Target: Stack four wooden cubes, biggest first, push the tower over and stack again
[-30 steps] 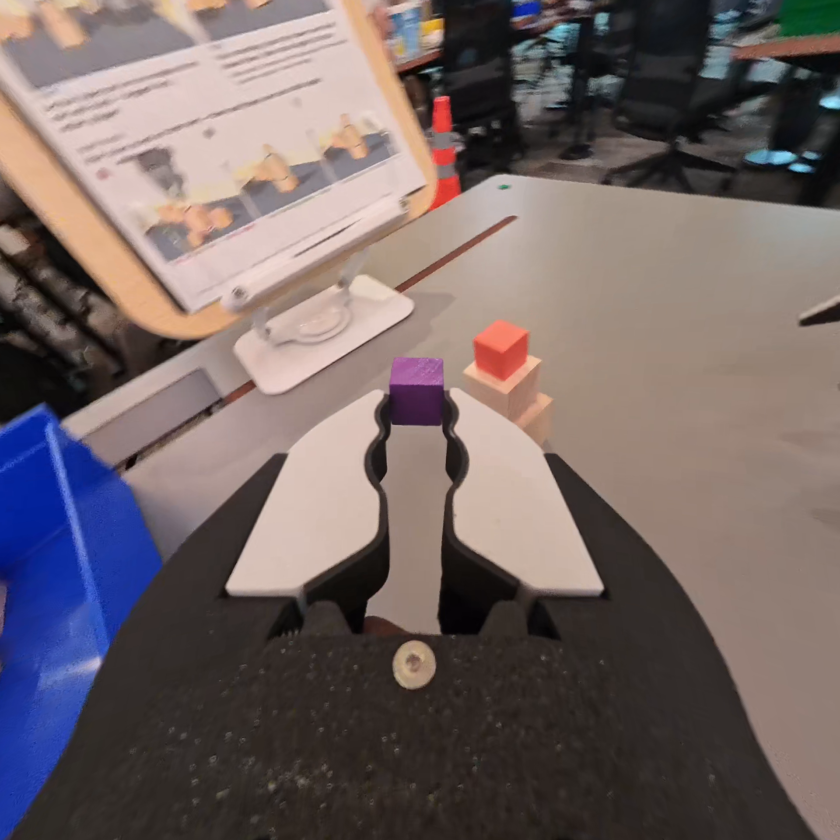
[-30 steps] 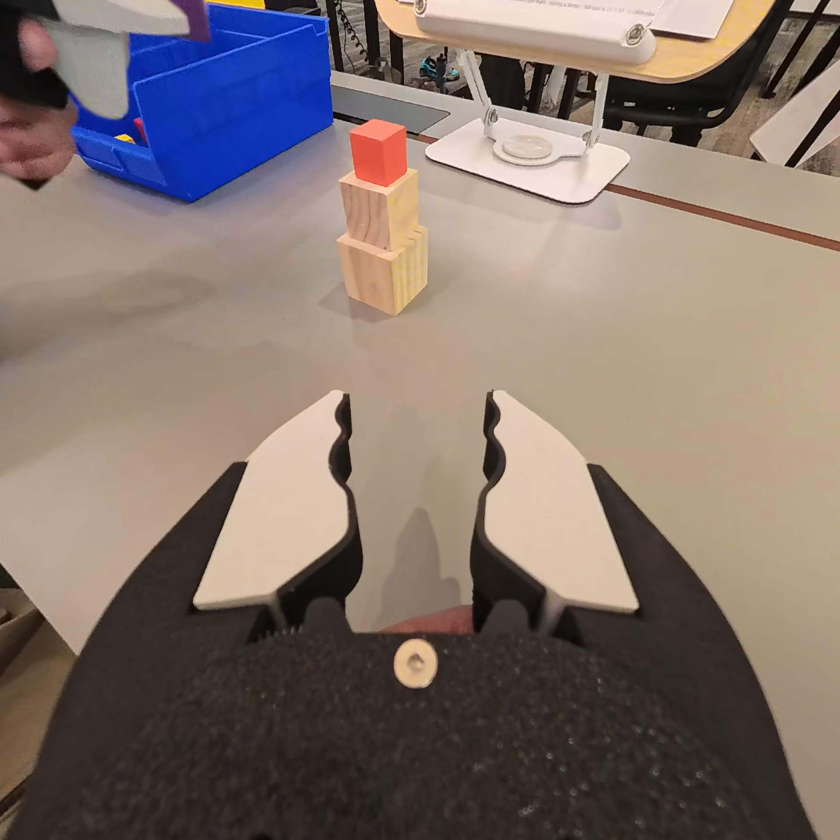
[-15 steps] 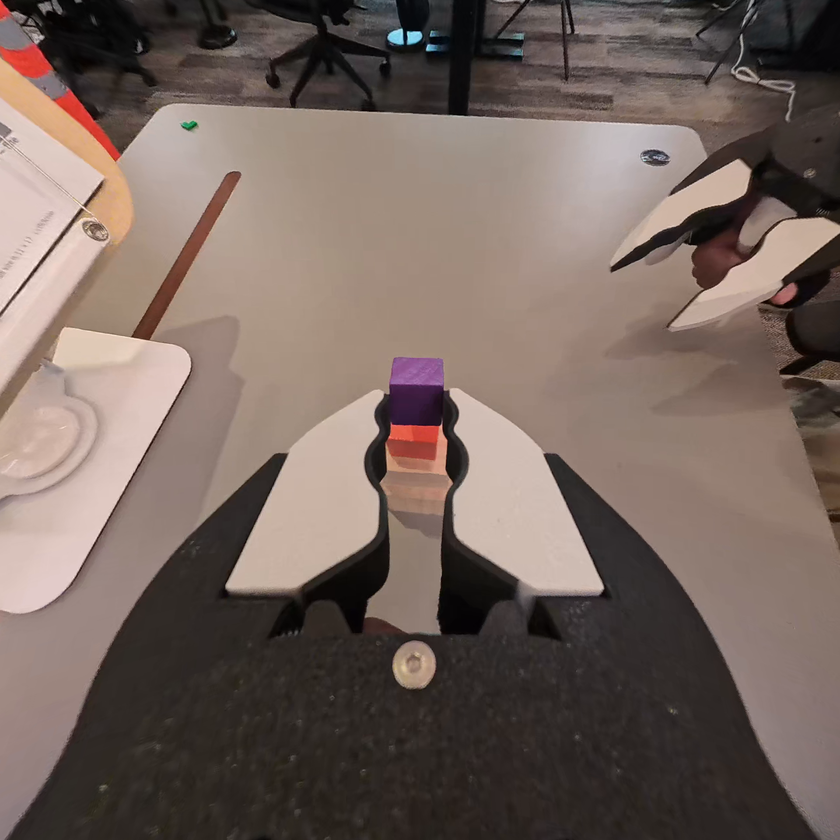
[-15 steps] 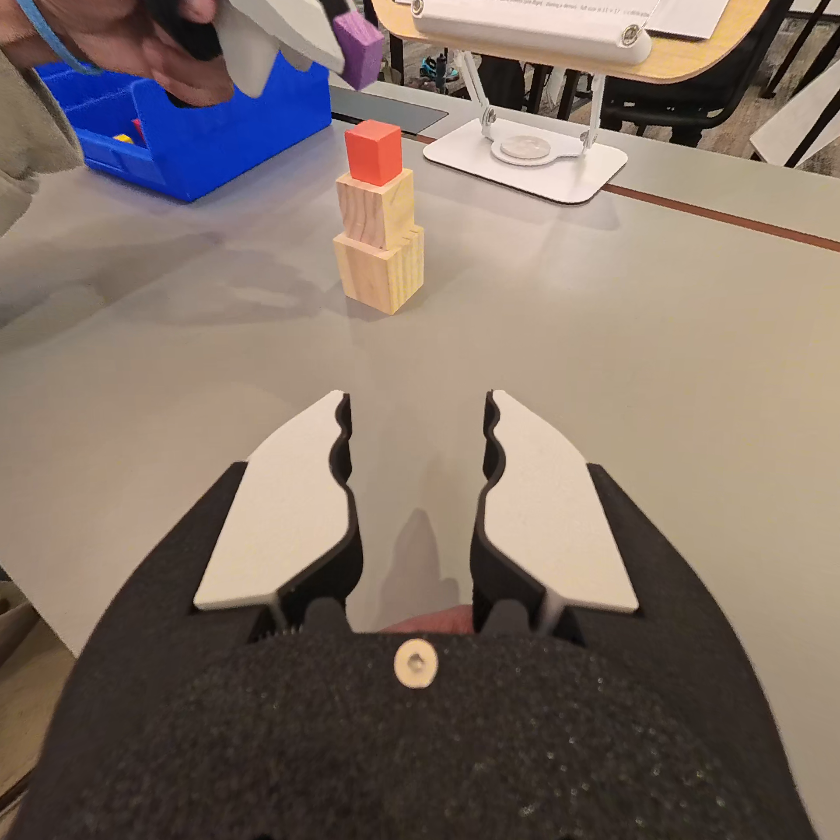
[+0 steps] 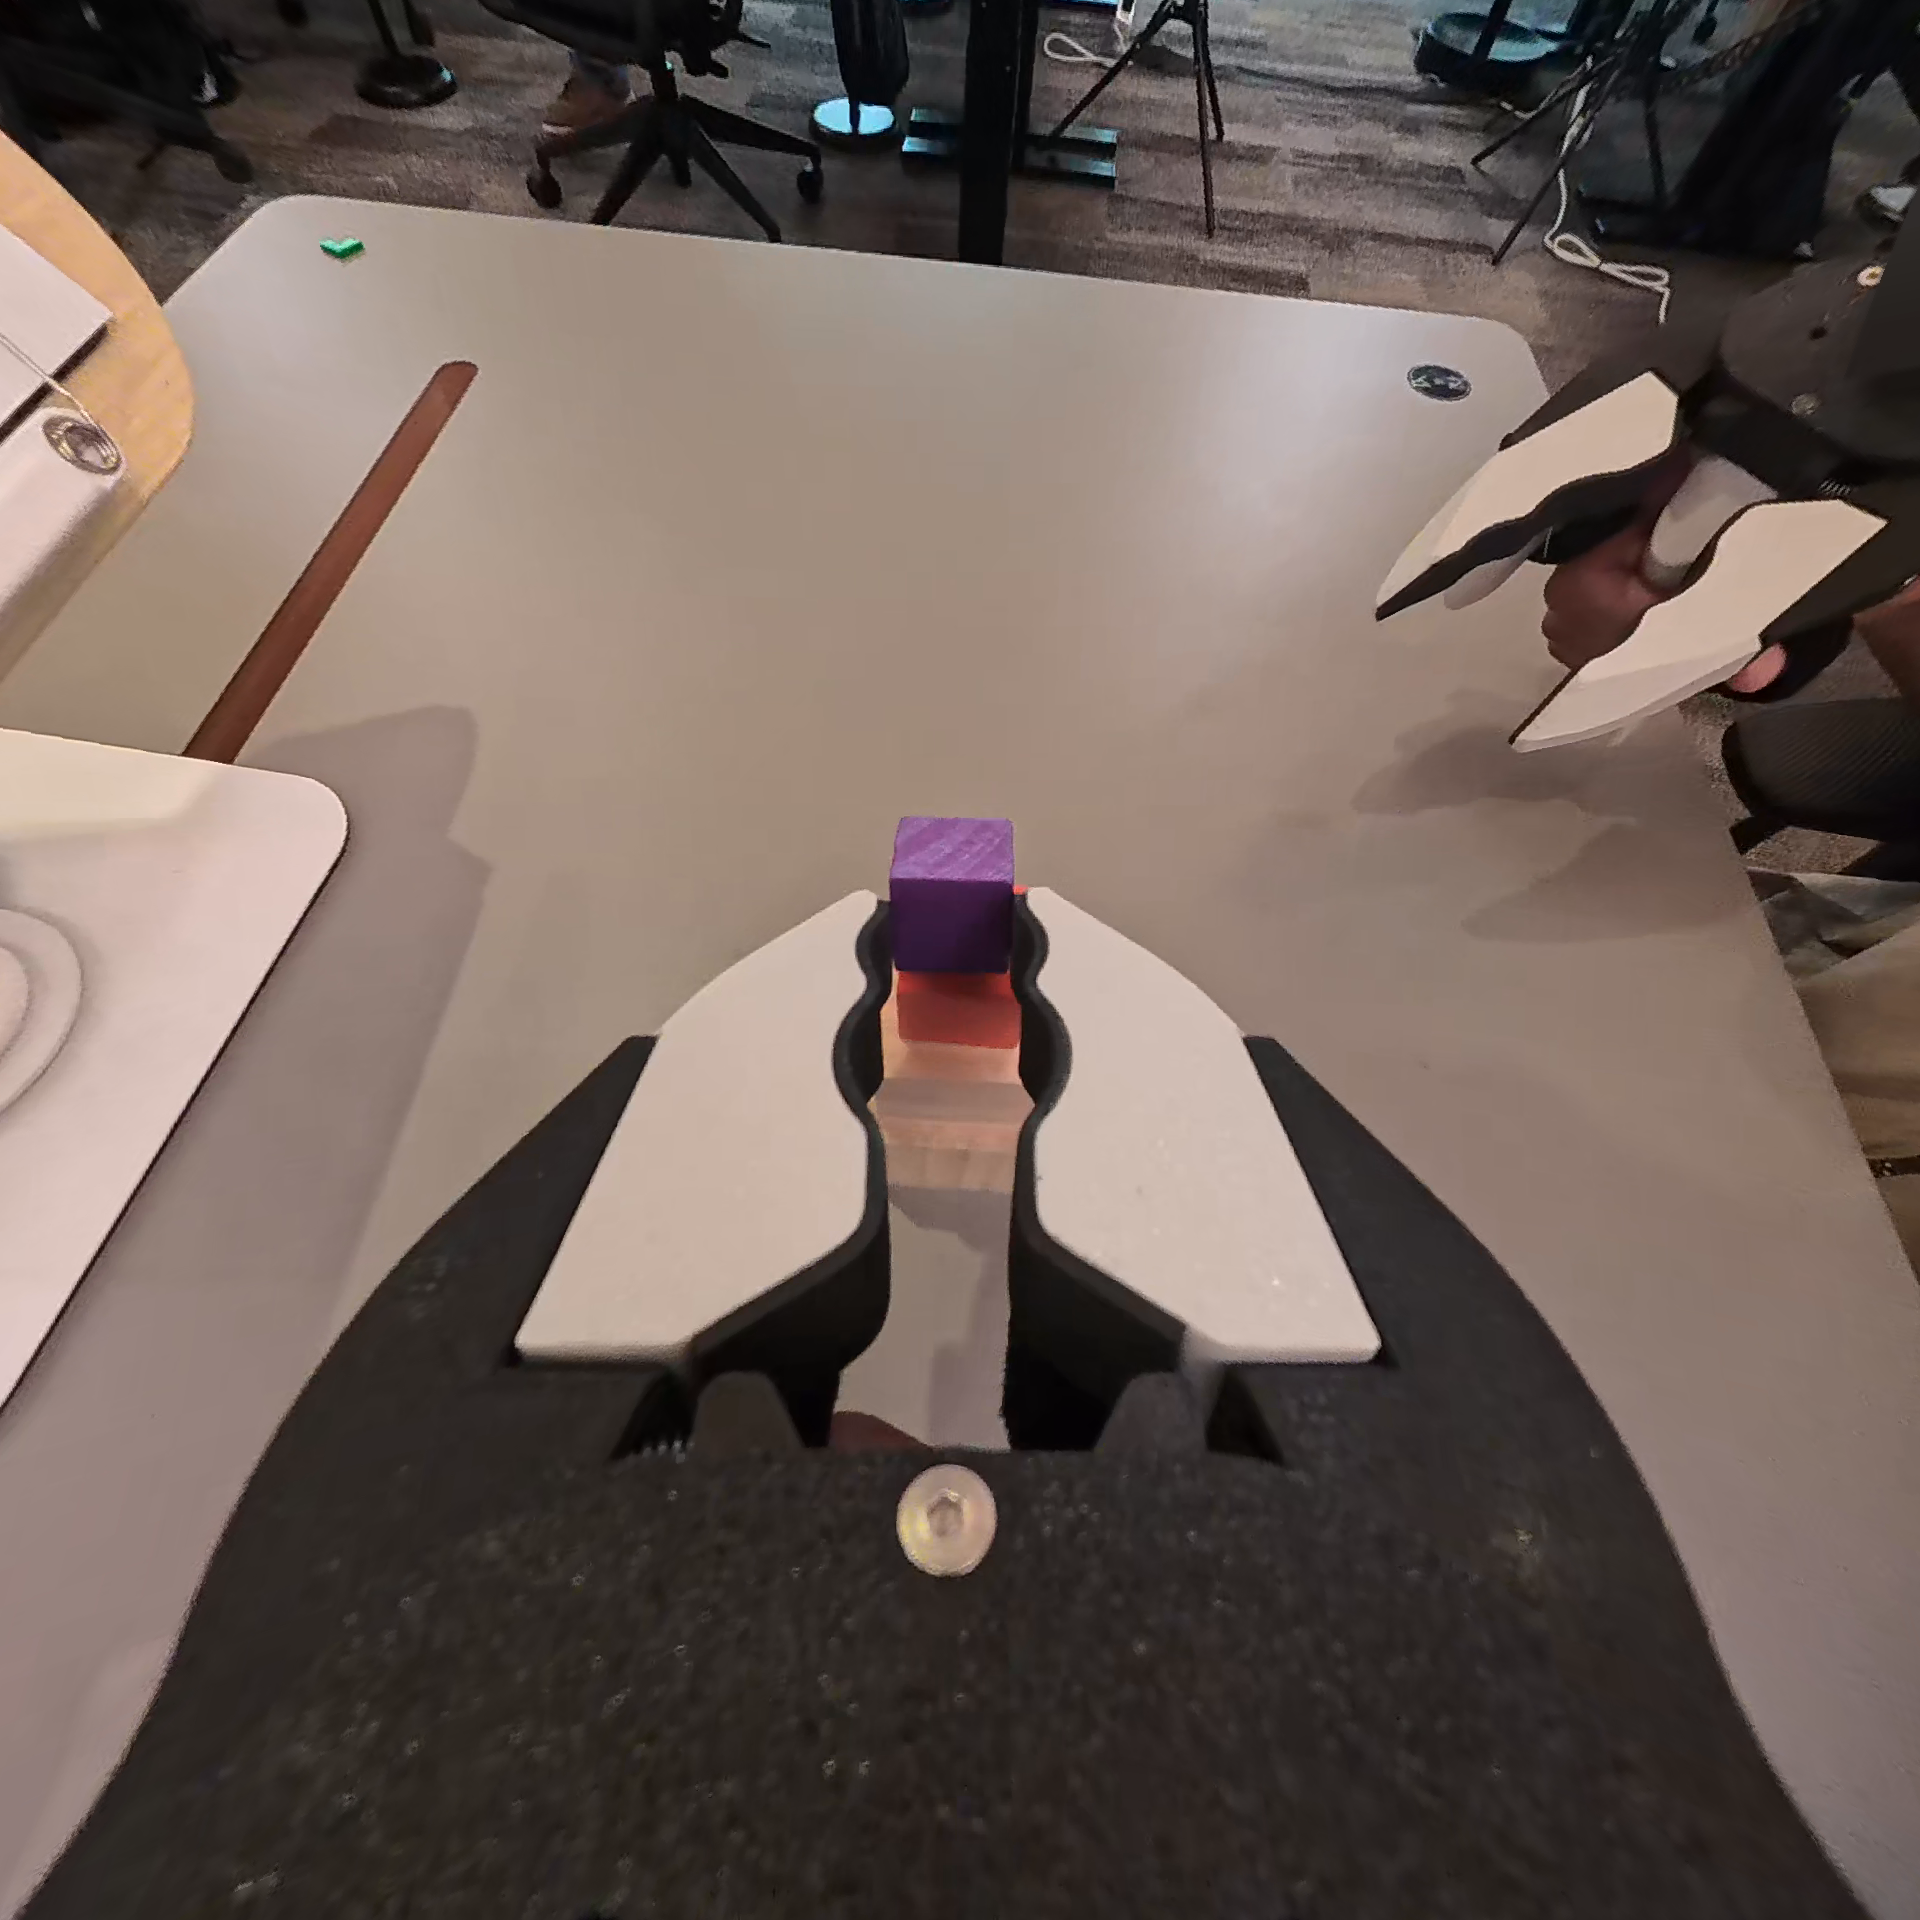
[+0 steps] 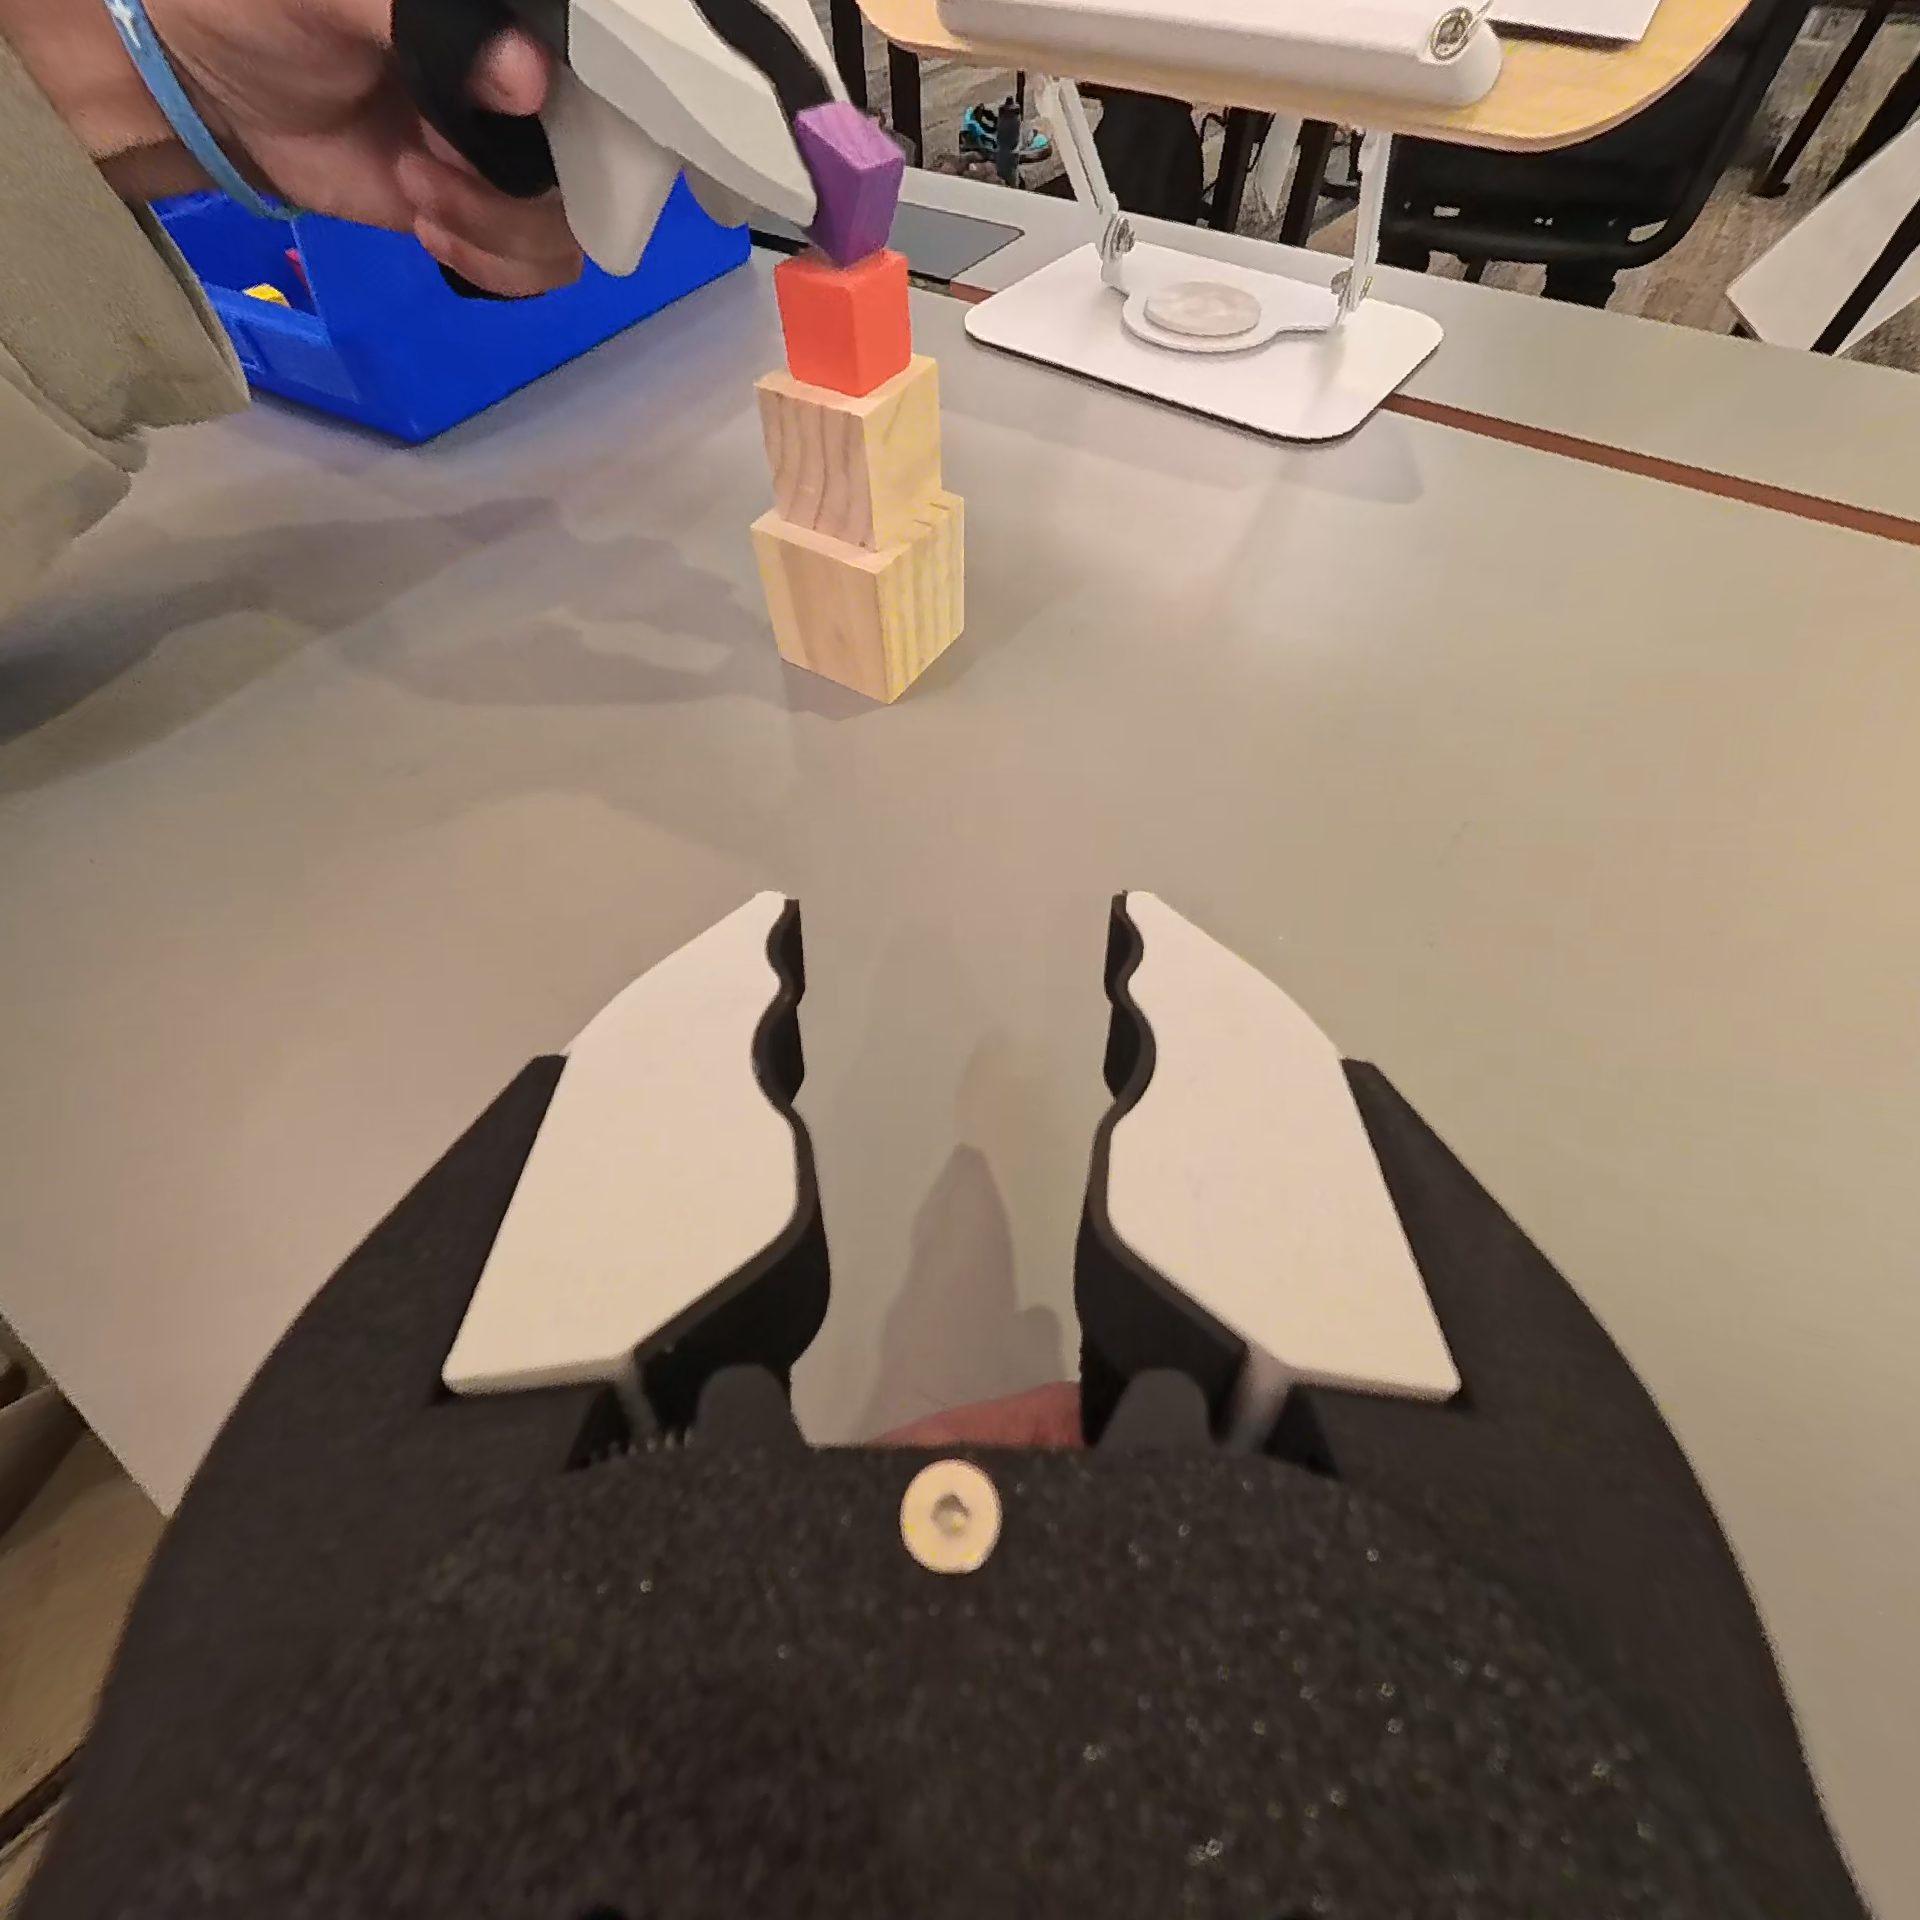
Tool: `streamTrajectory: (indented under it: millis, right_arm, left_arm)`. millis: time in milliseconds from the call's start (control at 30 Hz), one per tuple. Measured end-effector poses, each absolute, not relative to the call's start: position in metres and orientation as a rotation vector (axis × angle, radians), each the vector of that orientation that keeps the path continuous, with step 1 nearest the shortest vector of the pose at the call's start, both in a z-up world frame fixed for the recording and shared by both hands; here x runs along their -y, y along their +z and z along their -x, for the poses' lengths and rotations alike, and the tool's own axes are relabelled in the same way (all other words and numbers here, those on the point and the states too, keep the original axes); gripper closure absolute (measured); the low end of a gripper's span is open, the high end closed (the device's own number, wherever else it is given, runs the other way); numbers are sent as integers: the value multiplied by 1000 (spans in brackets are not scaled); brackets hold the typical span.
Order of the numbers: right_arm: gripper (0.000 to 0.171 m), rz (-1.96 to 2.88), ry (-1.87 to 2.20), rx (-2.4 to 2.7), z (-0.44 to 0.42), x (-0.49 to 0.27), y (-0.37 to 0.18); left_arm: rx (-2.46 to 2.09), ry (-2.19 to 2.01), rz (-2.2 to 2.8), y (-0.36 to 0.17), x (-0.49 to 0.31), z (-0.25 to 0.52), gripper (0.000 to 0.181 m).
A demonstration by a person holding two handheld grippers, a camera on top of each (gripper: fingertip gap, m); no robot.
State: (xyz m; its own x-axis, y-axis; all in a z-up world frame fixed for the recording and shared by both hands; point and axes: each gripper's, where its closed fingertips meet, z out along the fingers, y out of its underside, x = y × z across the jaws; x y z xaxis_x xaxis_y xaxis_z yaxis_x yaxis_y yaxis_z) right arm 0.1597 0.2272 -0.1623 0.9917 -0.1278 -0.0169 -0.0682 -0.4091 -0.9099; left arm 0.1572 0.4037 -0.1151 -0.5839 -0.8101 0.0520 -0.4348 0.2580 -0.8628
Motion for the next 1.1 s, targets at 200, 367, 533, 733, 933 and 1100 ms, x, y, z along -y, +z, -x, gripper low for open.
streamTrajectory:
  millis: [200,367,533,733,933,1100]
  right_arm:
    - [115,1996,-63,-138,-160,-227,-163]
    - [115,1997,-62,-138,-160,-227,-163]
    - [115,1996,-68,-133,-160,-226,-162]
    - [115,2009,-76,-143,-164,-226,-166]
    - [115,2078,-95,-223,-172,-227,-182]
    - [112,2099,-157,-270,-177,-238,-184]
  left_arm:
    - [-2137,-1277,1115,-117,-402,-154,160]
    - [-2153,-1238,1115,-123,-401,-154,144]
    - [-2141,-1221,1105,-113,-400,-147,130]
    - [-1665,-1041,1248,-61,-418,-100,123]
    - [-985,-457,1658,-116,-461,9,143]
    - [-716,-587,1836,-164,-437,45,131]
